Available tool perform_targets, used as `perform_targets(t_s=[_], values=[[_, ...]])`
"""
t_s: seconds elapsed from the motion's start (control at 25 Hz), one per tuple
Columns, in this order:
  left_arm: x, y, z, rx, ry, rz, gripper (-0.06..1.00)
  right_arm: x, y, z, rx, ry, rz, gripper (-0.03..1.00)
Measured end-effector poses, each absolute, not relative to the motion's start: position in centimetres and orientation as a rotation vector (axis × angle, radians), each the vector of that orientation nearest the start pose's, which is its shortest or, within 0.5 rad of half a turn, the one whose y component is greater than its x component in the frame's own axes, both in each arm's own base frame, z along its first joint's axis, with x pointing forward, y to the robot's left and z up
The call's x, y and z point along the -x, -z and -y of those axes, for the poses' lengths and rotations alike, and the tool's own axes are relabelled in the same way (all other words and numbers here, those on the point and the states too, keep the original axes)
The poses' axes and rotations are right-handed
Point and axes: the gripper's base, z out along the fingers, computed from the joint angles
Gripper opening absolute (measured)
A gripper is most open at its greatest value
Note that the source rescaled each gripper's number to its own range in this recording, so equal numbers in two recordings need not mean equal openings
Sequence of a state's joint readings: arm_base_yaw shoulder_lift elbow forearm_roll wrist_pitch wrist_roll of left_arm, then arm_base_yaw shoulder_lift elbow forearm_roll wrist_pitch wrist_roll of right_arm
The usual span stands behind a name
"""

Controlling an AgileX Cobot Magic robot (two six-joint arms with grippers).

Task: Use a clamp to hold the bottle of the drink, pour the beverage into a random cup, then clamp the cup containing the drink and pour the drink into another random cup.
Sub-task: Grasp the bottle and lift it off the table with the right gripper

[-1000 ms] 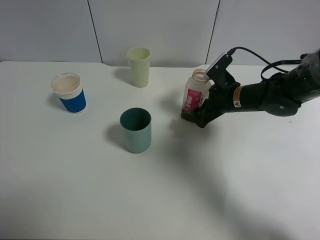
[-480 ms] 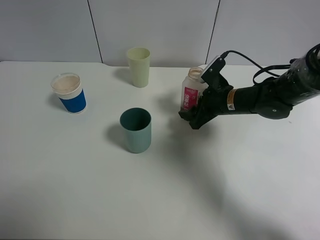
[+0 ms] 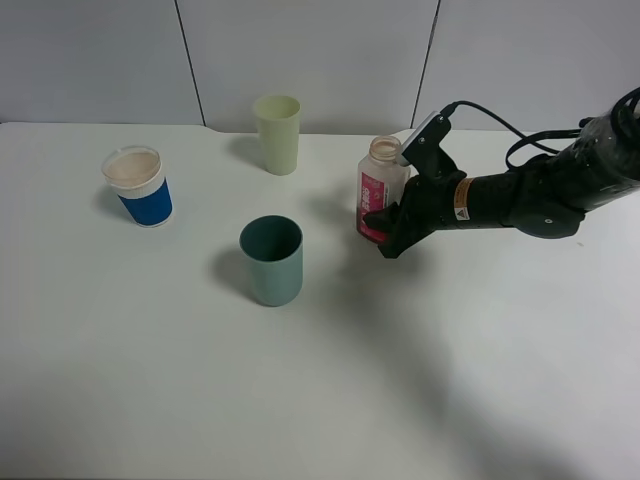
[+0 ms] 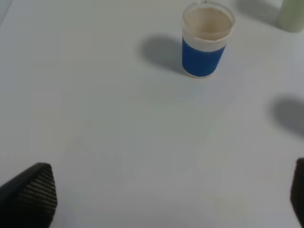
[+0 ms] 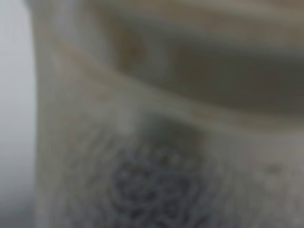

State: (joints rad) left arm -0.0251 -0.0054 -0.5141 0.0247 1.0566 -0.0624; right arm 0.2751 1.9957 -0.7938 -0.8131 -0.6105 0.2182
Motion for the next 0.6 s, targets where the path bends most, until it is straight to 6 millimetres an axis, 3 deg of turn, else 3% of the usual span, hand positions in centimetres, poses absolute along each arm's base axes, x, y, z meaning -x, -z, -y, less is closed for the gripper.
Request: perform_targets(t_s=[0.4,0.6], values=[[0.7,-28.1,-0.2,0.039,0.026,-2.02,1.0,-32.9,-10.0,-12.9,0.891,-0.373,-1.942,0.02],[0.7,-28.1,-0.2,0.039,0.026,-2.02,1.0,-32.9,-11.2,-13.1,0.886,-0.37,-1.909,0.02]])
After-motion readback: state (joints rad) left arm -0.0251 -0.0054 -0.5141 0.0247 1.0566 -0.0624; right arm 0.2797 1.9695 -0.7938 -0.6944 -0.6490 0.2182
